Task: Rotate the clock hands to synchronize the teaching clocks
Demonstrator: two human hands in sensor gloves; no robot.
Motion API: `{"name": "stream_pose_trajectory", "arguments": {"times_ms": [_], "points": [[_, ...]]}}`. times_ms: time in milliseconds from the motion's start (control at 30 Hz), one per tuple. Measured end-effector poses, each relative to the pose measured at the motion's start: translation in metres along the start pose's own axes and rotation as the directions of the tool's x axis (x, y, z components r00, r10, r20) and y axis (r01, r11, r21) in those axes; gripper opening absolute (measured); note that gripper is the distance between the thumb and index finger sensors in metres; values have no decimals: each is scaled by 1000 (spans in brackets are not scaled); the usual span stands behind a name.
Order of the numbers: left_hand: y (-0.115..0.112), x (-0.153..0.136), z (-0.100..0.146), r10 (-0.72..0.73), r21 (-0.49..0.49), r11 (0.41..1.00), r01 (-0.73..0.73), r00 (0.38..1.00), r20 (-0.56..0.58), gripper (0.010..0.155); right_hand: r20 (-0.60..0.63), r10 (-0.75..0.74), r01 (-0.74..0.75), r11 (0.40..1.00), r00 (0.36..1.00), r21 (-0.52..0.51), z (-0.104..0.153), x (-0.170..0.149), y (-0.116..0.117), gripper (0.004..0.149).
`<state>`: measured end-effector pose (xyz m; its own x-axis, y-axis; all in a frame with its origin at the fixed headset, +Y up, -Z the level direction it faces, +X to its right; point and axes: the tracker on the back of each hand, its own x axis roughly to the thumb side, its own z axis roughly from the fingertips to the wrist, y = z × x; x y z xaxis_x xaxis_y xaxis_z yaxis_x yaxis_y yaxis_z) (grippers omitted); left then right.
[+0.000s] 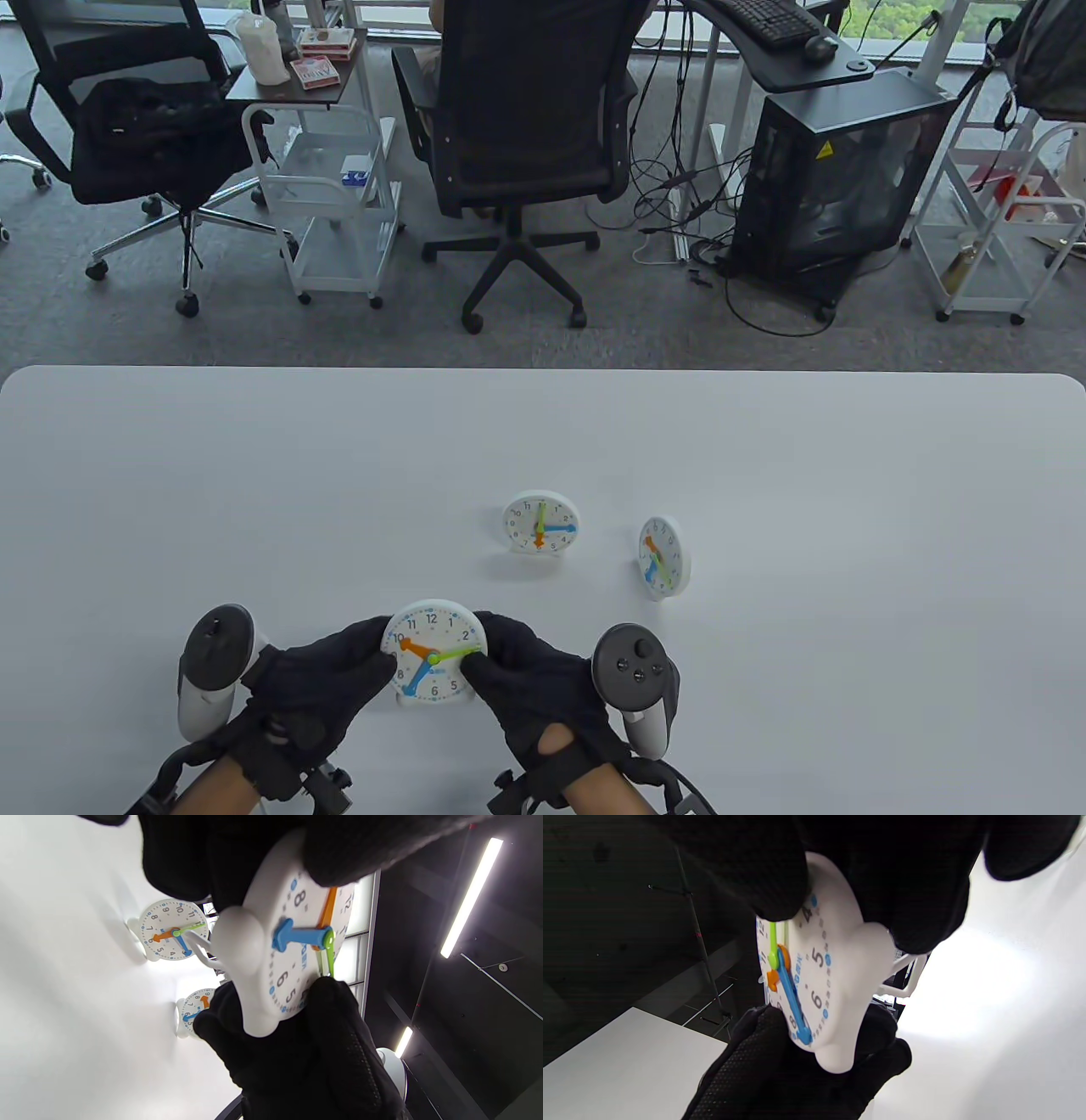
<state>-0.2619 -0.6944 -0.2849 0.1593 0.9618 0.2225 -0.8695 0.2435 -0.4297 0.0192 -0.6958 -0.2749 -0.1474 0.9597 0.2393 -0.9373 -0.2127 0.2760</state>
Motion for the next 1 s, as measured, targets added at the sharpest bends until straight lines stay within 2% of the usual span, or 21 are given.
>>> {"name": "stream_pose_trajectory", "arguments": {"times_ms": [133,267,333,567,800,1000], "points": [[0,-2,0,4,1,1000,-4,1000,9,57,29,33,-32,998,999,-52,1,3,-1,56],[1,0,0,-35,1,999,35,999,32,79,69,99,-94,992,993,-83,2,7,-3,55],[2,0,1,-41,28,999,40,998,47,82,79,111,-103,989,991,-102,3,9,-4,56],[5,-3,3,-46,113,993,45,999,6,64,89,179,-169,979,980,-110,2,11,-2,56],[7,-6,5,-111,165,979,120,992,-58,57,106,277,-269,960,955,-82,2,13,7,57],[4,-7,4,-159,162,972,172,983,-91,53,105,359,-354,933,928,-60,3,14,13,58]]}}
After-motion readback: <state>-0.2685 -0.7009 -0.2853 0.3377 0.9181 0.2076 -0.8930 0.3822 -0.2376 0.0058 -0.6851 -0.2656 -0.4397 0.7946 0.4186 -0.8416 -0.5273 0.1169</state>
